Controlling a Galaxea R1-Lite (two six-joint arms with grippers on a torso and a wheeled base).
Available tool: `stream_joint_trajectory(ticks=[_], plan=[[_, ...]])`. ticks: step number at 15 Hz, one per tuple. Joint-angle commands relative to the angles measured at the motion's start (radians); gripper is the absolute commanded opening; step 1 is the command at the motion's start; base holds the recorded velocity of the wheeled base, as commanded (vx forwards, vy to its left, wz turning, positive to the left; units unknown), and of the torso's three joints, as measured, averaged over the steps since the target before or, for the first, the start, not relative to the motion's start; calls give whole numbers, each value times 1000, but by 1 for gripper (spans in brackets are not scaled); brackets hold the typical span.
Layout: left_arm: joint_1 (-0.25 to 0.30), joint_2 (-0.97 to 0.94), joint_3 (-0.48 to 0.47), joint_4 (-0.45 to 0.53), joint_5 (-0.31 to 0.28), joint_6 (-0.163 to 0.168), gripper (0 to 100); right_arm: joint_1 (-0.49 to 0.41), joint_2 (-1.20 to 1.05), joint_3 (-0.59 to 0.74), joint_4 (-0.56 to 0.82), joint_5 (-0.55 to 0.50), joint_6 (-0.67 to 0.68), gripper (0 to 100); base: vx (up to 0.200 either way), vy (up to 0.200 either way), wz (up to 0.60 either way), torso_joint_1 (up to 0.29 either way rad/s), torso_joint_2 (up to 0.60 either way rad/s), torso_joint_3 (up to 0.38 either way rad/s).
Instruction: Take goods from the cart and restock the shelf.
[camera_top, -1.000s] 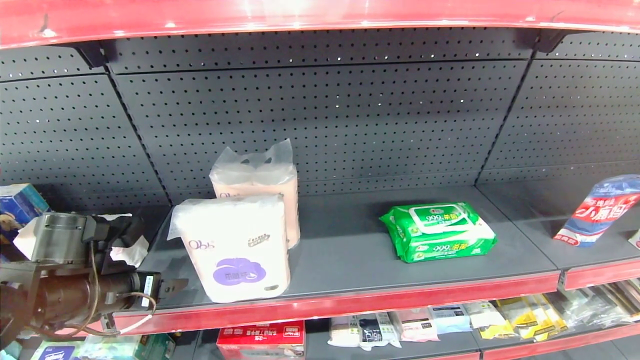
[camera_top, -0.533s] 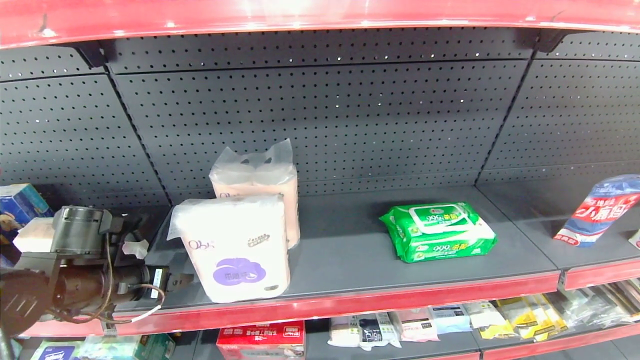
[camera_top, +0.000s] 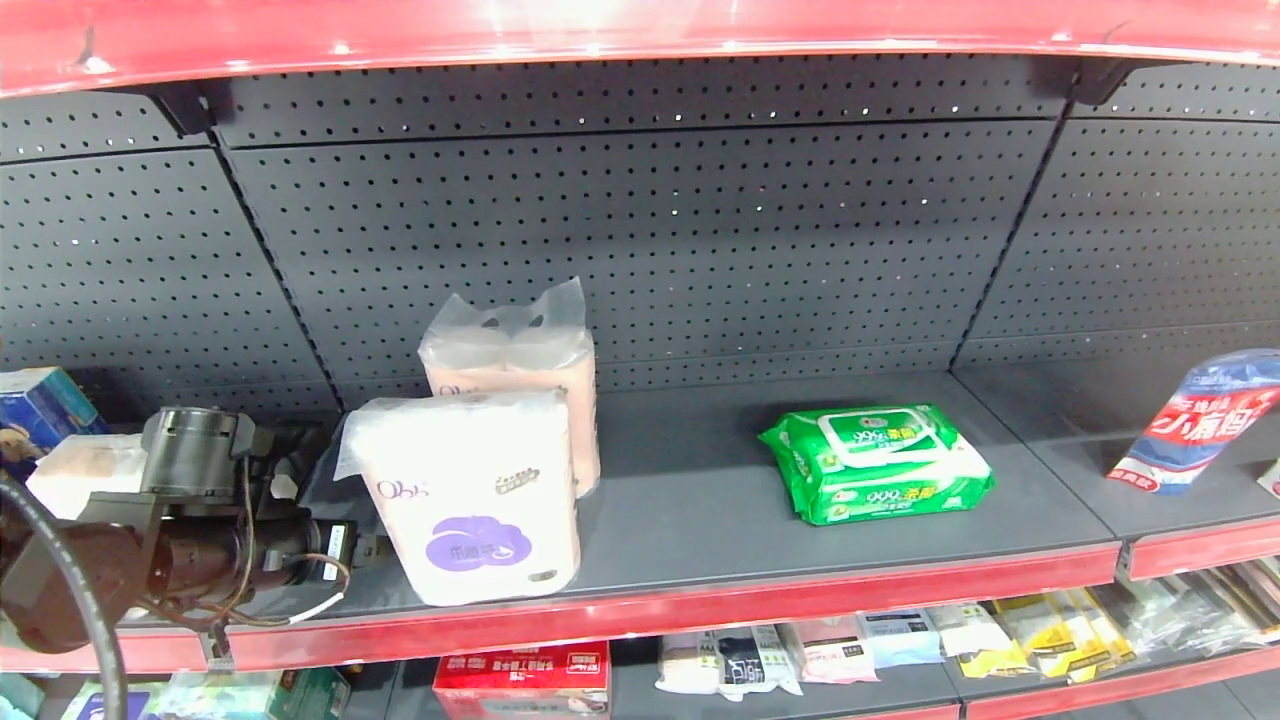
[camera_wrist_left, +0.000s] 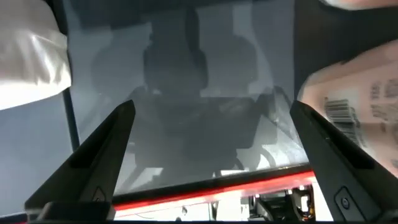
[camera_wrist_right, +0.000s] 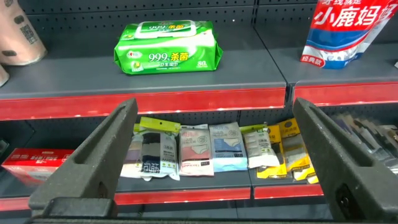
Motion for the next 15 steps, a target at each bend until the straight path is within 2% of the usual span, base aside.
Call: stream_joint_trajectory(ticks=[1, 15], plan=[[-4, 24, -6, -4, 0, 0, 100, 0, 0, 0, 0, 1, -1, 100, 0, 0, 0, 0, 0, 0], [-29, 43, -13, -8, 0, 0, 100, 0, 0, 0, -1, 1, -1, 100, 0, 0, 0, 0, 0, 0]])
